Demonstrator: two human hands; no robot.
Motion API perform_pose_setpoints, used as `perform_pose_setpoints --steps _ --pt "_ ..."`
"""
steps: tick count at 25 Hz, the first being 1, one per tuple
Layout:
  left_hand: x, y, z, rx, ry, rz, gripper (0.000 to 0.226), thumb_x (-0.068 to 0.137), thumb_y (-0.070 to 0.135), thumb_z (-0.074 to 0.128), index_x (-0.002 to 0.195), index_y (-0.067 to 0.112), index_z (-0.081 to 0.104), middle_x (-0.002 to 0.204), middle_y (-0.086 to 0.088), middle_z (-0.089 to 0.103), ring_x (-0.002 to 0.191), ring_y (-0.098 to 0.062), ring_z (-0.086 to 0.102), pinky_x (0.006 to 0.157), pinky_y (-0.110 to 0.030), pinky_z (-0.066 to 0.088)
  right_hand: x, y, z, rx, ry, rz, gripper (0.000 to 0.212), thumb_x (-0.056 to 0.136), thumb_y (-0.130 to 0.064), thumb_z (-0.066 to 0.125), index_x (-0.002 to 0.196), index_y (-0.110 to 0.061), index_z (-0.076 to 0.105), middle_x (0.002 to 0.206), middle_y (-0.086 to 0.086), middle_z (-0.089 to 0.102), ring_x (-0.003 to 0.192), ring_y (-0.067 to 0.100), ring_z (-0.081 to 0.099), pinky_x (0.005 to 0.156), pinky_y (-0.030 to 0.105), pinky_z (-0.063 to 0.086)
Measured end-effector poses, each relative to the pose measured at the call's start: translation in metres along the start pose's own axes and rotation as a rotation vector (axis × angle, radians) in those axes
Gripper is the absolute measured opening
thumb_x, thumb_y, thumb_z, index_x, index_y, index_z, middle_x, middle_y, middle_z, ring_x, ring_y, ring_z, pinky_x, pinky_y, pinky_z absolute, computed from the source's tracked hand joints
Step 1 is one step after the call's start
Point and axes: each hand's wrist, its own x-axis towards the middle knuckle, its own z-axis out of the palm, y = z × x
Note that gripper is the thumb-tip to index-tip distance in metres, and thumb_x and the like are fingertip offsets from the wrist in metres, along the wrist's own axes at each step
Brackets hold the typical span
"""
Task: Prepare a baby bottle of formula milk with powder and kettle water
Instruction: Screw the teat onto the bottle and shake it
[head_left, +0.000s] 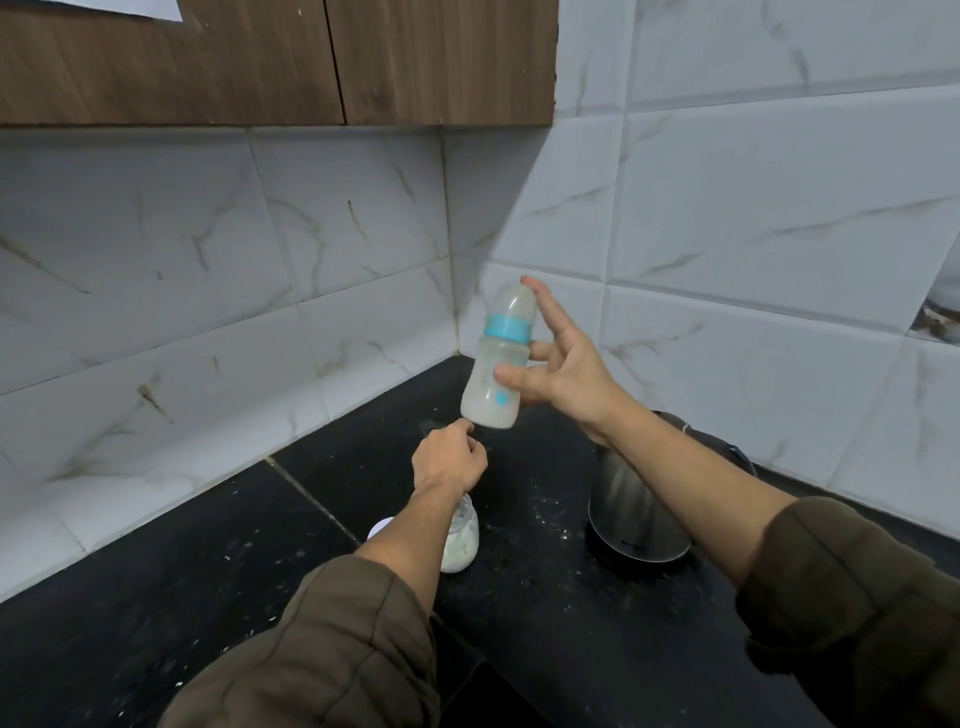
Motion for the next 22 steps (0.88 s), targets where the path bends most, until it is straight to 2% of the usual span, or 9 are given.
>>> perform_pose_setpoints --steps 2,5,7,12,14,16,18,20,22 --pt "-0.001 0.0 0.0 -0.01 -0.001 -0.01 0.028 0.102 0.027 0.058 0.127 0.017 0.064 0.096 0.001 0.068 0.087 -0.016 0.064 0.082 -0.034 0.058 -0.003 0.001 0.002 -0.018 -0.042 -0.011 0.104 0.085 0.0 0.08 0.159 -0.047 0.023 0.119 0.015 0.074 0.108 0.031 0.074 0.084 0.051 0.063" --pt "0.0 -0.002 0.001 -0.026 0.001 0.018 0.039 0.102 0.028 0.058 0.14 0.023 0.06 0.111 0.001 0.073 0.099 -0.017 0.069 0.089 -0.036 0.06 0.006 -0.01 0.003 0.276 0.287 -0.065 0.101 0.09 -0.007 0.077 0.16 -0.048 0.018 0.121 0.007 0.073 0.113 0.03 0.072 0.083 0.051 0.063" --pt "0.001 -0.003 0.0 -0.021 0.009 0.016 0.039 0.102 0.029 0.058 0.141 0.024 0.059 0.114 0.001 0.074 0.101 -0.017 0.069 0.089 -0.035 0.06 0.014 -0.013 0.002 0.445 0.381 -0.068 0.099 0.092 -0.01 0.076 0.161 -0.047 0.015 0.121 0.005 0.072 0.112 0.03 0.073 0.082 0.048 0.063" --pt "0.0 -0.001 -0.002 -0.043 -0.009 -0.017 0.028 0.101 0.028 0.061 0.127 0.018 0.063 0.103 -0.001 0.071 0.094 -0.018 0.069 0.088 -0.04 0.061 0.001 -0.006 0.006 -0.022 -0.071 -0.009 0.104 0.086 0.001 0.079 0.158 -0.048 0.023 0.119 0.018 0.074 0.11 0.034 0.073 0.084 0.052 0.063" --pt "0.0 -0.001 -0.002 -0.033 0.001 -0.006 0.029 0.101 0.028 0.059 0.128 0.018 0.064 0.103 0.0 0.072 0.095 -0.019 0.069 0.088 -0.042 0.061 0.001 -0.006 0.006 0.02 0.003 -0.043 0.104 0.086 0.001 0.079 0.158 -0.048 0.022 0.121 0.017 0.073 0.111 0.033 0.073 0.082 0.051 0.063" --pt "-0.001 -0.002 -0.001 -0.027 0.014 0.017 0.037 0.101 0.028 0.057 0.137 0.023 0.062 0.109 0.001 0.074 0.098 -0.019 0.07 0.089 -0.04 0.061 0.007 -0.011 0.004 0.217 0.243 -0.074 0.103 0.089 -0.003 0.078 0.16 -0.048 0.018 0.124 0.014 0.073 0.112 0.031 0.072 0.08 0.048 0.063" --pt "-0.001 -0.002 0.0 -0.023 0.016 0.013 0.038 0.102 0.028 0.057 0.14 0.024 0.061 0.112 0.001 0.074 0.099 -0.018 0.07 0.089 -0.038 0.06 0.012 -0.012 0.0 0.38 0.375 -0.082 0.101 0.092 -0.008 0.077 0.16 -0.049 0.014 0.125 0.011 0.073 0.112 0.031 0.073 0.083 0.049 0.063" --pt "-0.001 -0.001 0.002 -0.025 0.008 0.013 0.038 0.102 0.028 0.057 0.139 0.023 0.061 0.111 0.001 0.074 0.098 -0.018 0.069 0.087 -0.036 0.06 0.009 -0.011 -0.003 0.272 0.292 -0.046 0.101 0.09 -0.008 0.077 0.159 -0.051 0.016 0.123 0.012 0.074 0.112 0.033 0.072 0.082 0.049 0.063" --pt "-0.001 0.002 0.002 -0.025 -0.002 0.004 0.031 0.102 0.028 0.058 0.131 0.018 0.063 0.104 -0.001 0.072 0.096 -0.019 0.069 0.083 -0.034 0.059 0.0 -0.007 -0.003 0.029 0.035 -0.009 0.104 0.086 -0.005 0.08 0.158 -0.051 0.021 0.119 0.015 0.074 0.11 0.034 0.073 0.082 0.051 0.063"
